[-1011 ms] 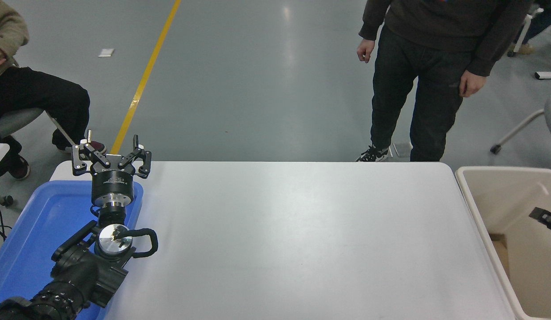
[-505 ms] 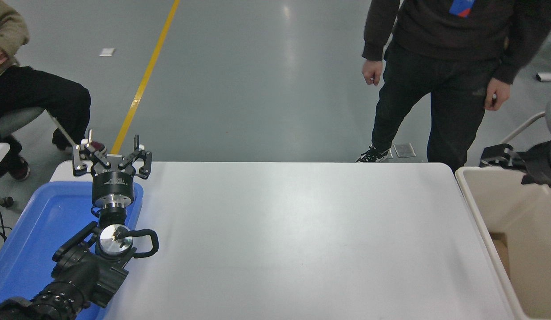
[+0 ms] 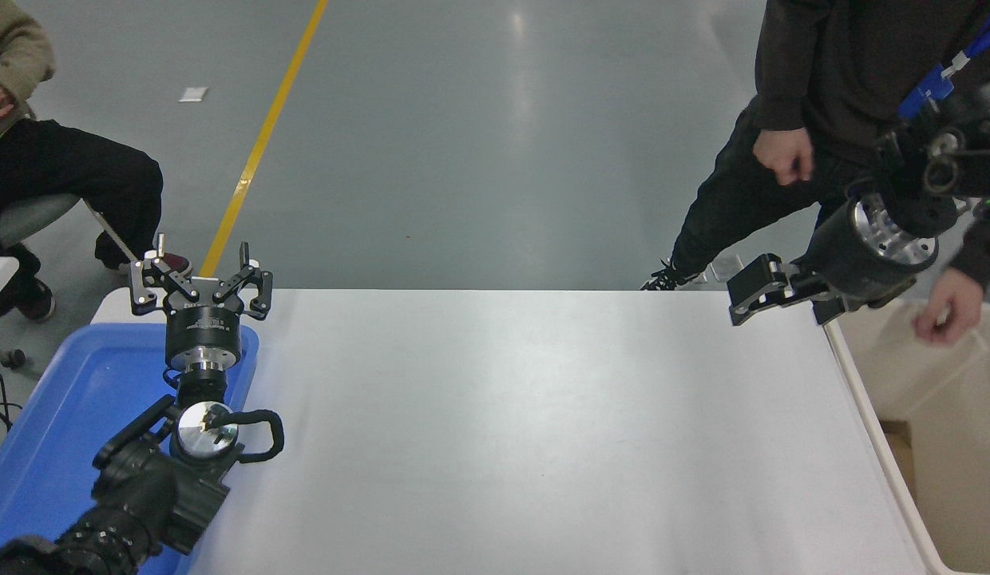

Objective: Pick up paper ball place in dustbin

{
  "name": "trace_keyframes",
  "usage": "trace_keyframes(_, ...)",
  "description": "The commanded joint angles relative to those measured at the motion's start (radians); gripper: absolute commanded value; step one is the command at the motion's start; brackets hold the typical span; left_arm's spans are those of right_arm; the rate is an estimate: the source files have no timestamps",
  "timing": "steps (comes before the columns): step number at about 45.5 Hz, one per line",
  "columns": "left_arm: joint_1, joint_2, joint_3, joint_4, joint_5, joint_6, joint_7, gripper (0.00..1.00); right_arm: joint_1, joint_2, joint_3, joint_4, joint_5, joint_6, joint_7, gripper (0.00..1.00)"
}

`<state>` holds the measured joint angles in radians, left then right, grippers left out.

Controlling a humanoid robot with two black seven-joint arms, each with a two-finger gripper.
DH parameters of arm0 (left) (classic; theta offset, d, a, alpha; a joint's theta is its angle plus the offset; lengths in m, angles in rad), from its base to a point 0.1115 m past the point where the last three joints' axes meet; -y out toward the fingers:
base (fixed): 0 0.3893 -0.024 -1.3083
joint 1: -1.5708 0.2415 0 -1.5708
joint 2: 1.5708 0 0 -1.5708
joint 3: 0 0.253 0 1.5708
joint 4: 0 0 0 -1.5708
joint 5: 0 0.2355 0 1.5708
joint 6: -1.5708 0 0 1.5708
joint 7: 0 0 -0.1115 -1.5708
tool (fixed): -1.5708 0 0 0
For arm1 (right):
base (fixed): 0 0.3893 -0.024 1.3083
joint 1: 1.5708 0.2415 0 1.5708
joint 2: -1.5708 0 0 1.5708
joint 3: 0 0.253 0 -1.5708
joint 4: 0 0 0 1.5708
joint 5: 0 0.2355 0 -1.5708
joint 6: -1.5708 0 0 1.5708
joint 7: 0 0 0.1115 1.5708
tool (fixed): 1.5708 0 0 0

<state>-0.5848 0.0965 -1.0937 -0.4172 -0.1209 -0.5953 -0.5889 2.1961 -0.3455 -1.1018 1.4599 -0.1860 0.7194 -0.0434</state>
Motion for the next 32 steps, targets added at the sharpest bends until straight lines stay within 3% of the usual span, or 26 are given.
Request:
trace_keyframes(1,0.000,0.000,0.000,0.000,0.000,0.000,0.000,0.99,0.116,0.164,-0.047,0.077,0.189,0.064,-0.001,1.00)
trace_keyframes(9,0.002,0.003,0.000,0.000,0.000,0.000,0.000,0.99,0.136,0.221,-0.102,0.094,0.194,0.051,-0.001,1.00)
trace_keyframes(32,0.003,0.005,0.000,0.000,0.001,0.000,0.000,0.99,0.137,0.214,-0.207,0.094,0.183,0.038,-0.001,1.00)
